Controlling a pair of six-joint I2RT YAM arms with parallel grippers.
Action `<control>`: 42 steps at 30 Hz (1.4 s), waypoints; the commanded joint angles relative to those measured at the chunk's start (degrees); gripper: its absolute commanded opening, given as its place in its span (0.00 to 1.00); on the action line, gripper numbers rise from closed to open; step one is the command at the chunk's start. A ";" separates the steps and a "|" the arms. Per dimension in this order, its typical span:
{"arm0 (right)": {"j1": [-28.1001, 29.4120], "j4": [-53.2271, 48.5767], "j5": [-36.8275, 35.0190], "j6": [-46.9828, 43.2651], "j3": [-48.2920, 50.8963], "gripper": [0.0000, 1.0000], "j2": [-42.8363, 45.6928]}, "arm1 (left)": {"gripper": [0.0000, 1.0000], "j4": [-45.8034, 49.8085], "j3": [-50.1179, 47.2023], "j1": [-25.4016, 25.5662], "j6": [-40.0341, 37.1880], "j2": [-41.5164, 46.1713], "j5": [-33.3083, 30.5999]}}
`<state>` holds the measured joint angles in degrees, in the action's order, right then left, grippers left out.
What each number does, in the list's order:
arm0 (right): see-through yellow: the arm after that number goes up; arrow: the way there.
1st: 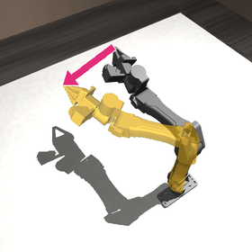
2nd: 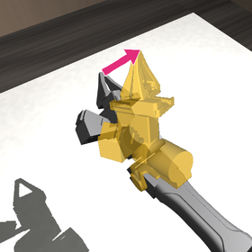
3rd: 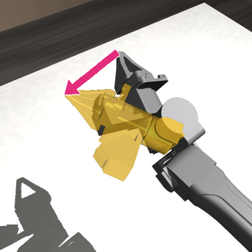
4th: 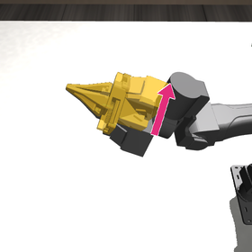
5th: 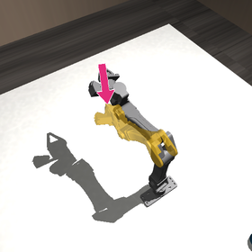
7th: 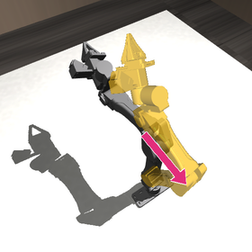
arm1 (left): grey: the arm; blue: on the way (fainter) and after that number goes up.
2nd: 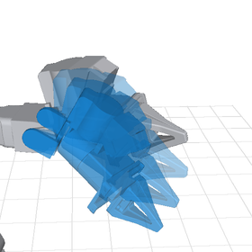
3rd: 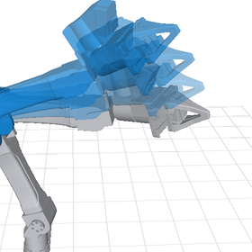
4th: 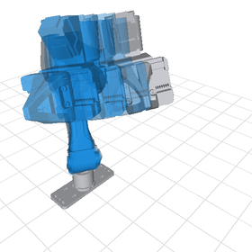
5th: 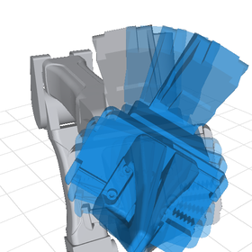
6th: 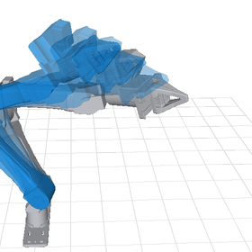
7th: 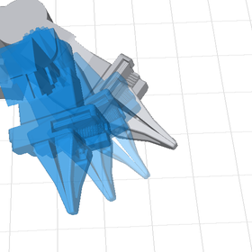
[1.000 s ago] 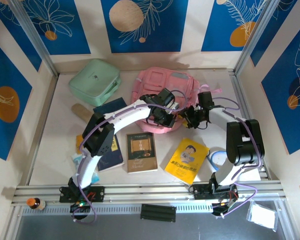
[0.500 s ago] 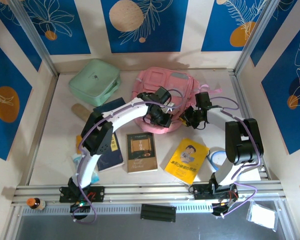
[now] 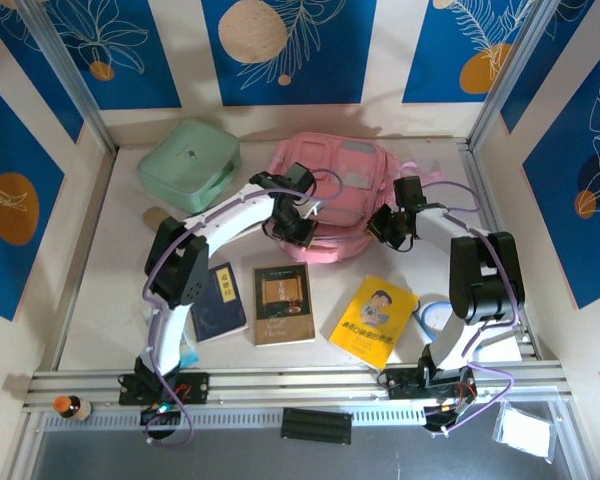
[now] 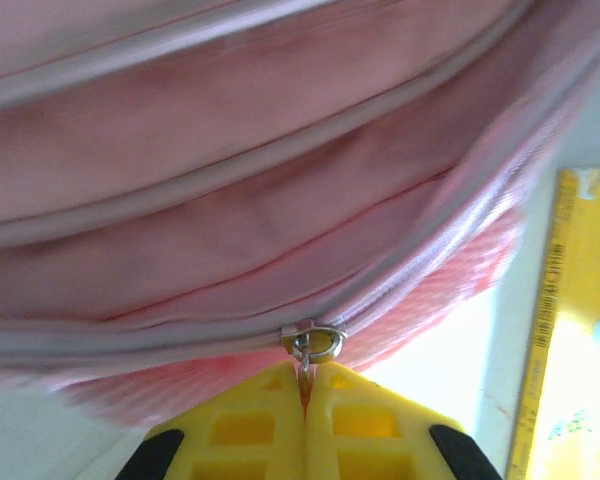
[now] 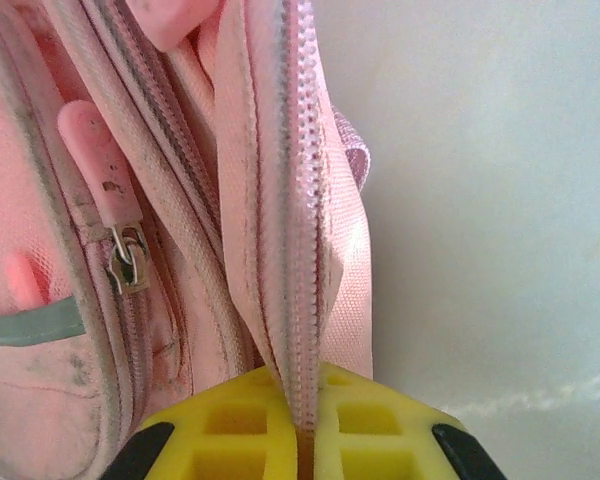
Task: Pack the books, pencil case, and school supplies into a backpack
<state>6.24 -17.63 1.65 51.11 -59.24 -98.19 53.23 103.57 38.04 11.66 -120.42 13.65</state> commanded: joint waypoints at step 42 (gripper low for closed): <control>-1.96 -13.84 4.16 15.99 8.41 0.71 20.12 | 0.00 -14.91 2.92 6.69 9.28 -6.76 12.19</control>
<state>3.27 -30.52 6.17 62.74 -51.94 -78.30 39.51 106.76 44.64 20.58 -127.28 24.03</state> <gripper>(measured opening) 0.707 0.062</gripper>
